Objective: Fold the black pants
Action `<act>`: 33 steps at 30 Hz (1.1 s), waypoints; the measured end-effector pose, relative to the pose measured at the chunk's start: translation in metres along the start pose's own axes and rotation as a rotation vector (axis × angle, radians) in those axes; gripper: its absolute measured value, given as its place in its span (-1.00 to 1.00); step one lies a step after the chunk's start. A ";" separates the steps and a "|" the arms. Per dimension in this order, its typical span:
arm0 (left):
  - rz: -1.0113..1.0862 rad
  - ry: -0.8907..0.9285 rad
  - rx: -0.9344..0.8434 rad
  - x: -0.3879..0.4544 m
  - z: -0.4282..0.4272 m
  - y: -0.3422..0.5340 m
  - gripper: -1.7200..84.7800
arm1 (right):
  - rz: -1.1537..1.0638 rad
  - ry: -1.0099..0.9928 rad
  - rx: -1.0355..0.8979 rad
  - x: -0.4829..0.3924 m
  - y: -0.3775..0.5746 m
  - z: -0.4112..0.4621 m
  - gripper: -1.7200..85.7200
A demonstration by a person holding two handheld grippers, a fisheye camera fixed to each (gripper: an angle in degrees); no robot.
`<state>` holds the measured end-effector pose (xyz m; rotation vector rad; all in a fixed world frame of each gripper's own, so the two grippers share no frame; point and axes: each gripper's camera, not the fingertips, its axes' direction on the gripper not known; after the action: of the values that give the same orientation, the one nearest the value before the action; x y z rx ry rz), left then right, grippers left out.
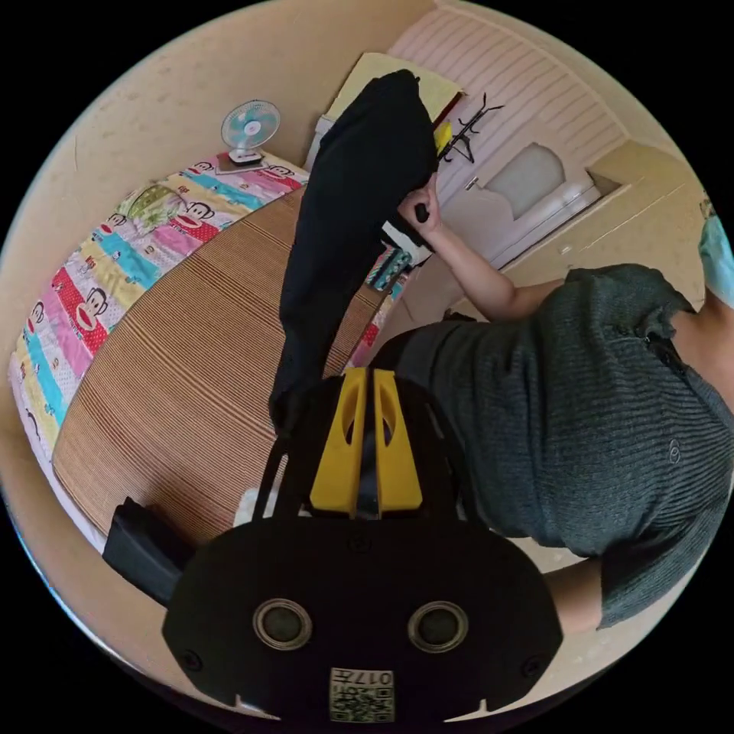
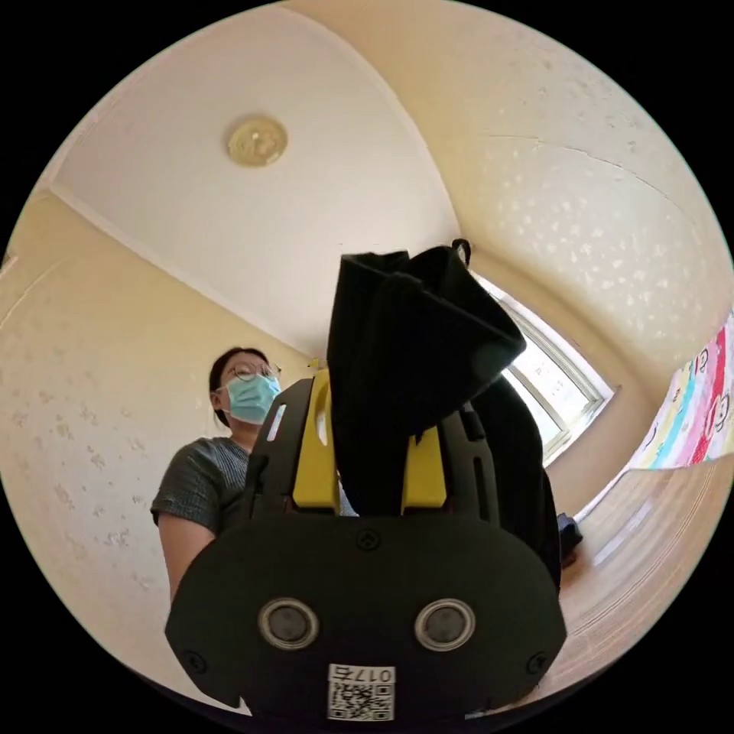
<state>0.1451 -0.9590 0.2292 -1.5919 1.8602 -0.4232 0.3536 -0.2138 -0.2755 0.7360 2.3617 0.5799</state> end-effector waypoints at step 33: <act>0.025 0.183 0.865 0.025 0.074 -0.018 -0.90 | -0.003 0.624 -0.196 -0.072 0.276 0.186 -0.80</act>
<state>0.2057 -0.9750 0.1795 -0.9501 1.4829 -1.1984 0.6227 -0.0094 -0.2297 0.5090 2.7989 1.1569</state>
